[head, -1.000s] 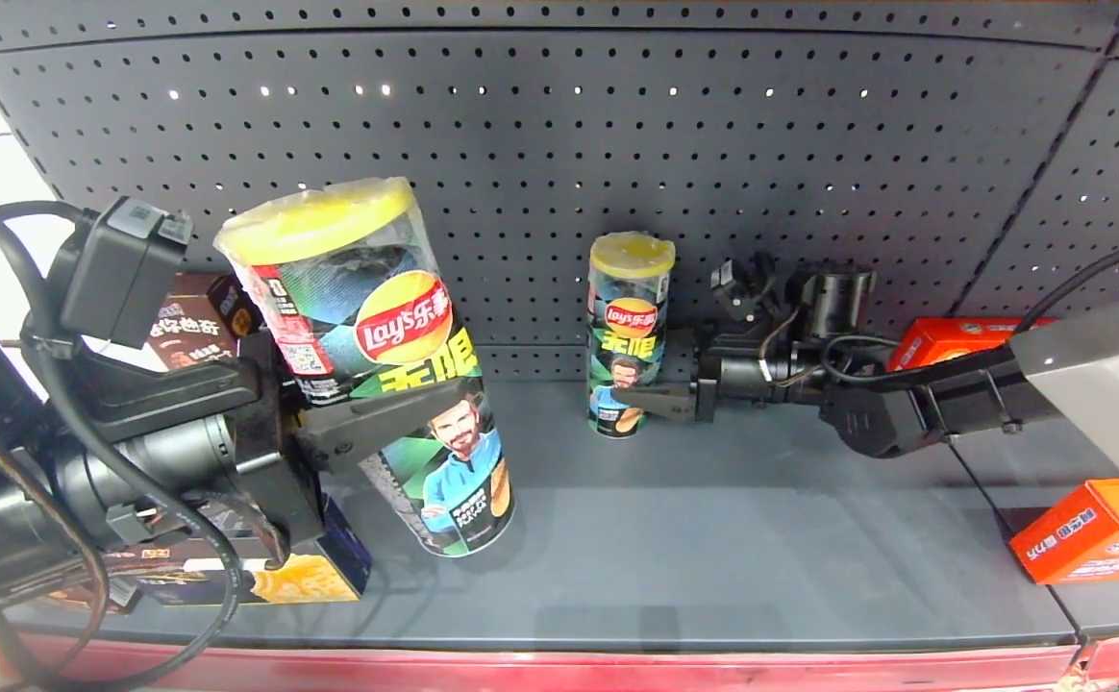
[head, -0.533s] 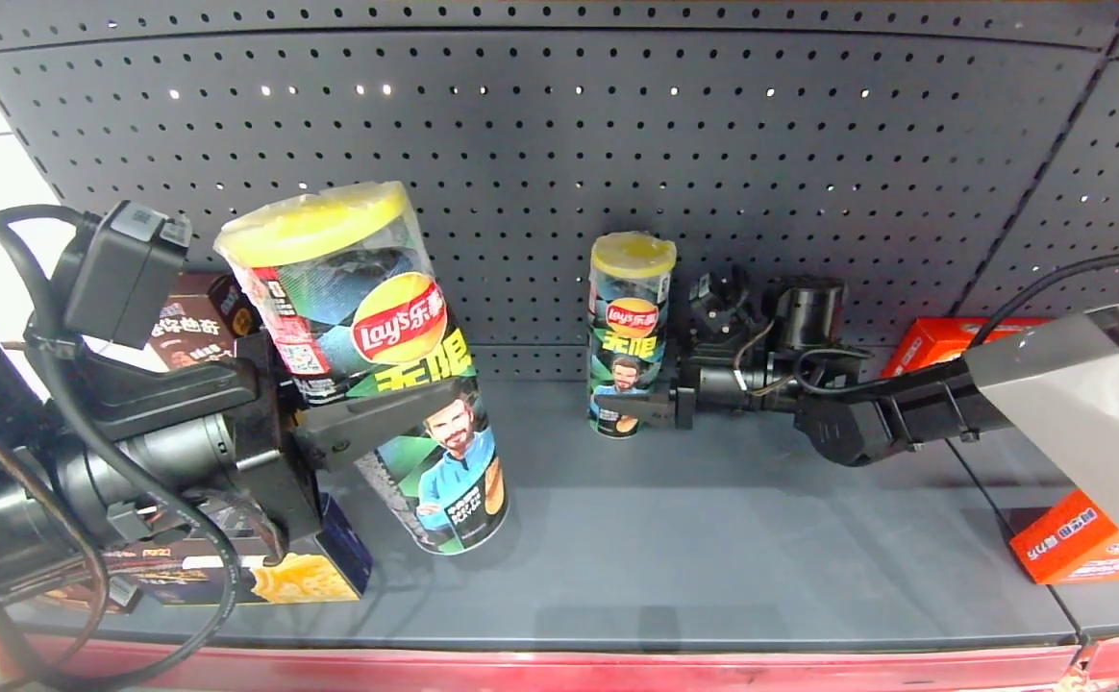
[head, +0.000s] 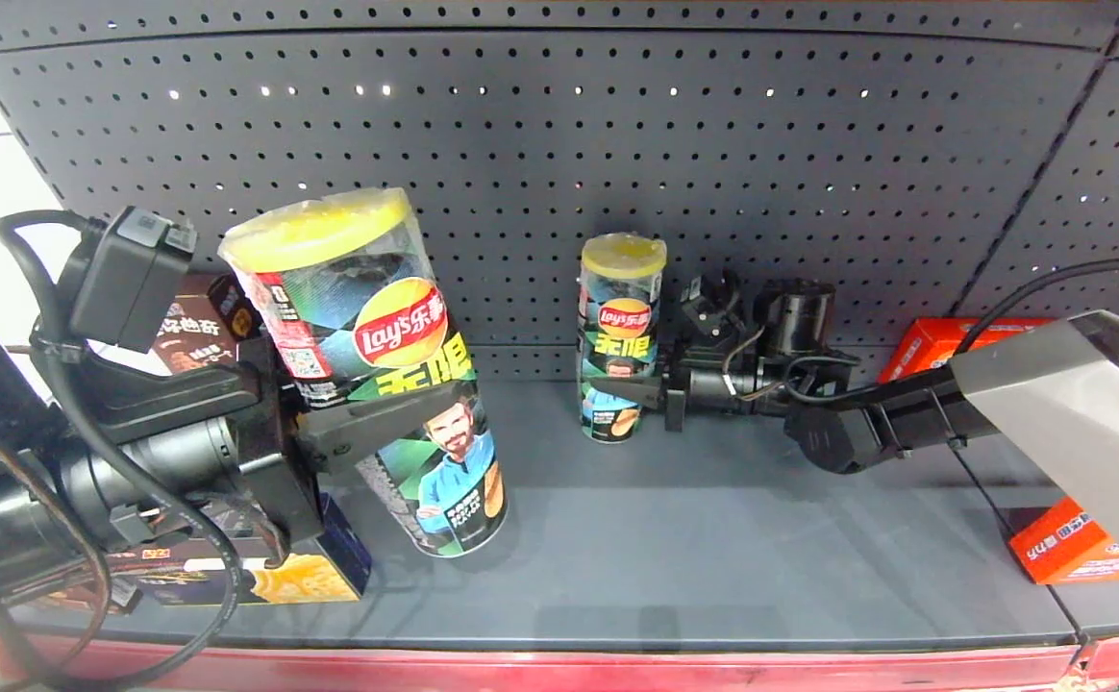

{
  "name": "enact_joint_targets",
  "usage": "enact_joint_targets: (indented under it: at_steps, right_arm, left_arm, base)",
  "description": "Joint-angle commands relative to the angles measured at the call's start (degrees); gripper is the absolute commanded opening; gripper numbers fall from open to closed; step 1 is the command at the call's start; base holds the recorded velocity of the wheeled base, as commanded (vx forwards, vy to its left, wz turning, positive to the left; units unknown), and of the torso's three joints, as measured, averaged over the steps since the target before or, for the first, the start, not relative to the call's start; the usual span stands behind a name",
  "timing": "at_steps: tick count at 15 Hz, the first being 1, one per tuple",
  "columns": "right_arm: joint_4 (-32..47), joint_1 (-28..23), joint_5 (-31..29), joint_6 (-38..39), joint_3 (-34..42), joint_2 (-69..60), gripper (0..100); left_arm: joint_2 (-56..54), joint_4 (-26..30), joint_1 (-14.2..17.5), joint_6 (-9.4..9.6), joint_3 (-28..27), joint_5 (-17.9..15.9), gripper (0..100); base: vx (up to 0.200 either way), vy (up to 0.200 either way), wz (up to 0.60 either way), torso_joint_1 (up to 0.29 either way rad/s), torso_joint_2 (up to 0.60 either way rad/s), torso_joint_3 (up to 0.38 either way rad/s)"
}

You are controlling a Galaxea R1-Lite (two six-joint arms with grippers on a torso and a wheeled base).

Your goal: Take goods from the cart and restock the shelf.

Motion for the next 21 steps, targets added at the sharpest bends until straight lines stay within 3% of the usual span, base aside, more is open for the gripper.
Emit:
enact_joint_targets:
  at_steps: [1,6,15,17,21]
  right_arm:
    - [0.1,0.2,0.0,0.0,0.1,-0.3,0]
    - [-0.5,1.1,-0.9,0.5,4.4,-7.0,0]
    - [-15.8,6.1,-7.1,0.4,43.7,-28.6,0]
    - [-17.5,7.7,-8.3,0.3,49.3,-30.9,0]
    - [-20.3,8.3,-9.9,-0.1,53.3,-29.9,0]
  left_arm:
    - [0.1,0.0,0.0,-0.01,0.0,0.0,0]
    - [-0.3,0.0,1.0,-0.01,0.2,0.0,0]
    - [-1.0,0.0,1.2,-0.01,1.2,0.0,0]
    - [-1.1,0.0,1.2,-0.01,1.2,0.1,0]
    - [-1.0,0.0,1.2,-0.01,1.5,0.1,0]
  base:
    - [0.000,0.000,0.00,0.000,0.00,0.000]
    - [0.000,0.000,0.00,0.000,0.00,0.000]
    - [0.000,0.000,0.00,0.000,0.00,0.000]
    - [0.000,0.000,0.00,0.000,0.00,0.000]
    - [0.000,0.000,0.00,0.000,0.00,0.000]
